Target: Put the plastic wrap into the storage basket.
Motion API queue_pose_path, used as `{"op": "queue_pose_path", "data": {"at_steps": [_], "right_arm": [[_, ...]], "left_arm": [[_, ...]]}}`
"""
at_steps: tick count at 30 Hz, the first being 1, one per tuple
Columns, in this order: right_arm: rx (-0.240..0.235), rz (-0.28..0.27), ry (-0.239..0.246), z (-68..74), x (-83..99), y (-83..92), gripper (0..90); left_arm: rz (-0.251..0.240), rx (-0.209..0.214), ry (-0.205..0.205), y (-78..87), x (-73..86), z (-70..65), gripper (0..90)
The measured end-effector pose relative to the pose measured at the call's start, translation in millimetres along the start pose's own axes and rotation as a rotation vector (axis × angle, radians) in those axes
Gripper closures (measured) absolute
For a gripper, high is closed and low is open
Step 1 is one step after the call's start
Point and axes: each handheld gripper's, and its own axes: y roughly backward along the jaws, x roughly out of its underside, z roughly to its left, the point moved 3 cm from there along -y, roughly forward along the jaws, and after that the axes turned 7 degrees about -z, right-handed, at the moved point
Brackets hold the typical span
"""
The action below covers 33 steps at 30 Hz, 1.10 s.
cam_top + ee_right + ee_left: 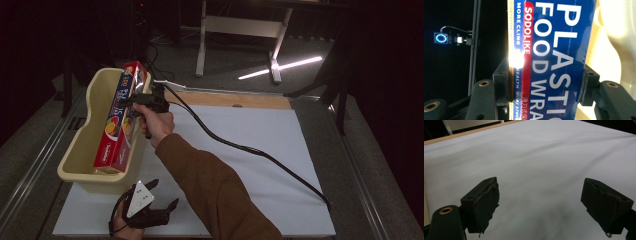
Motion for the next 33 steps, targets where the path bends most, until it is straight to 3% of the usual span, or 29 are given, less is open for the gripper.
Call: {"op": "queue_pose_path", "data": {"at_steps": [13, 18, 23, 27, 33], "right_arm": [[0.021, -0.019, -0.010, -1.4, 1.4, -6.0, 41.4], [0.073, -0.020, 0.031, -1.6, 4.7, -11.3, 41.3], [0.095, -0.022, 0.016, -7.1, 8.2, -16.3, 41.0], [0.139, -0.011, 0.027, -11.1, 10.2, -19.4, 40.7], [0.154, -0.009, 0.017, -14.0, 11.2, -21.4, 40.2]], "left_arm": [[-0.001, 0.000, 0.005, 0.0, 0.3, -0.1, 15.1], [-0.003, -0.001, 0.004, 0.7, 0.1, 0.1, 15.1], [-0.006, -0.003, 0.009, 1.5, 0.0, 0.9, 15.1], [-0.007, -0.004, 0.010, 1.8, -0.2, 0.9, 15.1], [-0.006, -0.003, 0.007, 1.5, -0.2, 0.7, 15.1]]}}
